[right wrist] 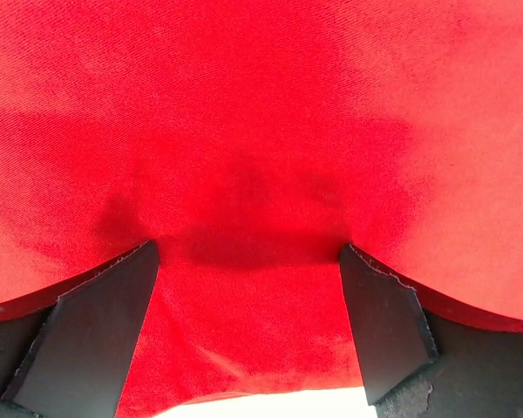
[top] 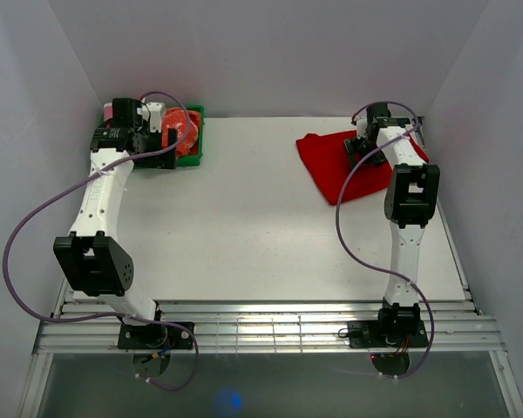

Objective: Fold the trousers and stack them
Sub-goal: Neatly place the folded trousers to the corner

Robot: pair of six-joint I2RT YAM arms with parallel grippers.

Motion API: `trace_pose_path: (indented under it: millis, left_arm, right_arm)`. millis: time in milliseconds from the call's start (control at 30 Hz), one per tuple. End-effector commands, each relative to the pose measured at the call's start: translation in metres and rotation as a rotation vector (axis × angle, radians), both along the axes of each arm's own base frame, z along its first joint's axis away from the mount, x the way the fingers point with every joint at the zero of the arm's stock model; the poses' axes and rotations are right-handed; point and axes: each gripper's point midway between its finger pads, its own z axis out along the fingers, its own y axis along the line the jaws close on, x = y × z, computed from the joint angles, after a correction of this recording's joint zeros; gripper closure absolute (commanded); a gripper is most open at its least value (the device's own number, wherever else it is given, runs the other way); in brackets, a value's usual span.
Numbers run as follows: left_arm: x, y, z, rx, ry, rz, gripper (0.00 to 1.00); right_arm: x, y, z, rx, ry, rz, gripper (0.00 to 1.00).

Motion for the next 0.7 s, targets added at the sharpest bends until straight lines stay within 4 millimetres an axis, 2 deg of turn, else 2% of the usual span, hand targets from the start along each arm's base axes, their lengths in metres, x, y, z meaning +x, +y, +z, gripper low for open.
trace_pose_path:
  millis: [0,100,200,233,300,333,400,433,500,533,567,633,667]
  left_arm:
    - [0.002,0.002,0.013,-0.004,-0.030,0.009,0.02]
    - [0.004,-0.001,0.012,-0.021,-0.028,0.007,0.02]
    - [0.004,0.001,0.013,-0.012,-0.033,0.006,0.02]
    - [0.003,0.001,0.016,-0.009,-0.038,0.002,0.02]
    - [0.002,0.001,0.016,-0.004,-0.040,0.001,0.02]
    - [0.000,0.002,0.018,-0.001,-0.048,0.002,0.02]
    - [-0.001,0.002,0.021,-0.003,-0.057,0.002,0.02]
    - [-0.003,0.002,0.018,-0.005,-0.052,0.004,0.02]
    - [-0.005,0.001,0.022,-0.008,-0.068,0.008,0.02]
    - [-0.006,0.001,0.022,-0.009,-0.070,0.009,0.02]
    - [-0.009,0.002,0.020,-0.010,-0.068,0.012,0.02]
    - [-0.011,0.002,0.019,-0.009,-0.068,0.013,0.02]
    - [-0.013,0.015,0.017,-0.007,-0.064,0.048,0.02]
  right_arm:
    - [0.006,0.021,-0.018,0.063,0.027,-0.015,0.10]
    - [0.010,0.020,-0.017,0.074,0.010,-0.051,0.10]
    - [0.010,0.030,0.003,0.145,-0.025,0.004,0.09]
    - [0.011,0.033,0.032,0.162,-0.079,0.040,0.09]
    - [0.007,0.036,0.062,0.168,-0.138,0.106,0.09]
    - [-0.006,0.036,0.088,0.165,-0.173,0.124,0.09]
    - [-0.025,0.037,0.109,0.166,-0.193,0.136,0.10]
    - [-0.049,0.036,0.116,0.170,-0.184,0.132,0.10]
    - [-0.077,0.037,0.113,0.186,-0.152,0.110,0.09]
    - [-0.092,0.039,0.120,0.203,-0.158,0.087,0.09]
    - [-0.116,0.041,0.092,0.212,-0.078,0.068,0.08]
    - [-0.138,0.046,0.079,0.237,-0.033,0.041,0.06]
    - [-0.151,0.049,0.063,0.253,0.018,0.012,0.04]
